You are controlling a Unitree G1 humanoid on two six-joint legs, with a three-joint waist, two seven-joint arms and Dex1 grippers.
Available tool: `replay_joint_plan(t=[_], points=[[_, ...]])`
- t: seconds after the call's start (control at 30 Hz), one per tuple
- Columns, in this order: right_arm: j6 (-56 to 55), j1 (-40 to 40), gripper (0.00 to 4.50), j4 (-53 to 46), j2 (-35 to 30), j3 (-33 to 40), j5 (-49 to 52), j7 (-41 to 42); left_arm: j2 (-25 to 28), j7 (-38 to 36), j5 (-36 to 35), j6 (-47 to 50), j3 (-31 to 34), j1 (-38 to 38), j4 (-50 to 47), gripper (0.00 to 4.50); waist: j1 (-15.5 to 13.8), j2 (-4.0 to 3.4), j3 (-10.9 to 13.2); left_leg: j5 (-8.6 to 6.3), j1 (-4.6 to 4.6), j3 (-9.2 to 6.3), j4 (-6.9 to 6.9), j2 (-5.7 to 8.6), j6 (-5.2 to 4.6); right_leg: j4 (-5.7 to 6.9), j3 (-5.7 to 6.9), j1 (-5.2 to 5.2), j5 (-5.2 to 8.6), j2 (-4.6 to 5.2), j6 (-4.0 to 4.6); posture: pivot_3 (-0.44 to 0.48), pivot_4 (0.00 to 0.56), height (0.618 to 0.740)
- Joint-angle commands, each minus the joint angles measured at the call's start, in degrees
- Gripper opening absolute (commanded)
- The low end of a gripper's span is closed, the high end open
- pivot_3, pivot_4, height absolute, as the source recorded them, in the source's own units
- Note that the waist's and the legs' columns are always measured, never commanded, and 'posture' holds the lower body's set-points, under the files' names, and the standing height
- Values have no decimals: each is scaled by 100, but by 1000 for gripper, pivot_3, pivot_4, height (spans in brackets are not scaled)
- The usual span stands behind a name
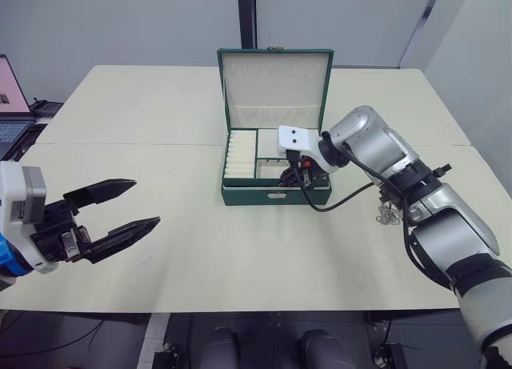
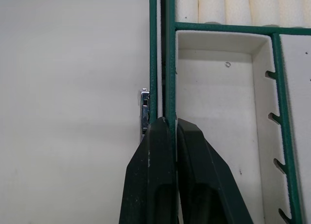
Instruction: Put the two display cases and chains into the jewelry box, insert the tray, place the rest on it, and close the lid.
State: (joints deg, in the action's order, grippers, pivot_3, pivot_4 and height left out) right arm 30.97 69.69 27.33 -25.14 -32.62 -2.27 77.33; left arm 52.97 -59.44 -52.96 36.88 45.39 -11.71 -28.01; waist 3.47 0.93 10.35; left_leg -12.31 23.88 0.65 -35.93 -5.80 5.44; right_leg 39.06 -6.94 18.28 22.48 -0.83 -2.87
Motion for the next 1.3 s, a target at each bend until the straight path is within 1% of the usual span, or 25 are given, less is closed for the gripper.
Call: replay_joint_plan(t=[0.03, 0.57, 0.63, 0.67, 0.77, 0.93, 1.0, 1.07, 1.1, 1.17, 1.2, 1.23, 1.3], points=[[-143, 189, 15, -10, 13, 189, -98, -20, -5, -20, -3, -125, 154, 18, -20, 4500, 0, 0, 0, 0, 0, 0, 0, 0, 0, 0, 0, 1, 0, 0, 0, 0, 150, 740], [-64, 113, 15, -165, 3, 247, -91, 89, 76, 164, -96, 15, 27, 199, -108, 4500, -3, 0, 0, 0, 1, 0, 0, 0, 0, 0, 0, -1, 0, 1, 0, 0, 150, 740], [-40, 112, 574, -172, 14, 267, -77, 73, 89, 175, -112, 31, 28, 210, -112, 4500, -3, 0, 0, 0, 1, 0, 0, 0, 0, 0, 0, 0, 0, 1, 0, 0, 150, 740], [-28, 120, 761, -176, 18, 283, -65, 68, 102, 182, -122, 43, 30, 221, -112, 4500, -3, 0, 0, 0, 1, 0, 1, 0, 0, -1, 0, 0, 0, 1, 0, 0, 150, 740], [20, 159, 1523, -184, 36, 370, -34, 46, 121, 185, -134, 67, 34, 240, -111, 4500, -4, 0, 0, 0, 1, 0, 1, 0, 0, -1, 1, 0, 0, 1, 0, 0, 150, 740], [207, 204, 2936, -402, -22, 585, 52, 71, 150, 194, -159, 101, -3, 322, -92, 4500, -4, 0, 0, 0, 1, 0, 1, 0, 0, -1, 0, -1, 0, 0, 0, 0, 150, 740], [298, 177, 3519, -539, -46, 820, 146, -74, 170, 204, -168, 117, -41, 386, -76, 4500, -5, 0, 0, 0, 1, 0, 2, 0, 1, -1, 0, -1, 0, 0, 0, 0, 150, 740], [435, 94, 4218, -635, -8, 1174, 297, -349, 161, 220, -188, 126, -75, 468, -57, 4500, -6, 0, 0, 0, 1, 0, 2, 1, 0, -2, 1, -2, 0, 1, 0, 0, 150, 740], [424, 21, 4456, -662, 7, 1331, 364, -503, 155, 231, -199, 129, -99, 509, -45, 4500, -6, 1, 0, 0, 1, 1, 3, 1, 0, -2, 0, -3, 0, 1, 0, 0, 150, 740], [402, -182, 4387, -657, 43, 1570, 405, -876, 149, 250, -198, 127, -162, 581, -23, 4500, -6, 9, -5, 0, 1, -1, 3, 1, 1, -2, 1, -4, 0, 1, 0, 0, 150, 740], [433, -286, 4175, -651, 88, 1691, 460, -1036, 142, 245, -188, 118, -187, 600, -11, 4500, -6, 11, -5, 0, 1, -1, 3, 1, 0, -3, 1, -5, 0, 1, 0, 0, 150, 740], [472, -381, 3923, -638, 135, 1772, 501, -1172, 134, 228, -174, 105, -204, 608, 5, 4500, -5, 14, -7, 0, 1, -1, 2, 1, 0, -4, 1, -5, 0, 1, 0, 0, 150, 740], [380, -582, 3181, -587, 228, 1840, 520, -1380, 128, 179, -167, 79, -234, 630, 49, 4500, -5, 15, -7, 0, 1, 1, 3, 1, 1, -4, -1, -7, 0, 1, 0, 0, 150, 740]])
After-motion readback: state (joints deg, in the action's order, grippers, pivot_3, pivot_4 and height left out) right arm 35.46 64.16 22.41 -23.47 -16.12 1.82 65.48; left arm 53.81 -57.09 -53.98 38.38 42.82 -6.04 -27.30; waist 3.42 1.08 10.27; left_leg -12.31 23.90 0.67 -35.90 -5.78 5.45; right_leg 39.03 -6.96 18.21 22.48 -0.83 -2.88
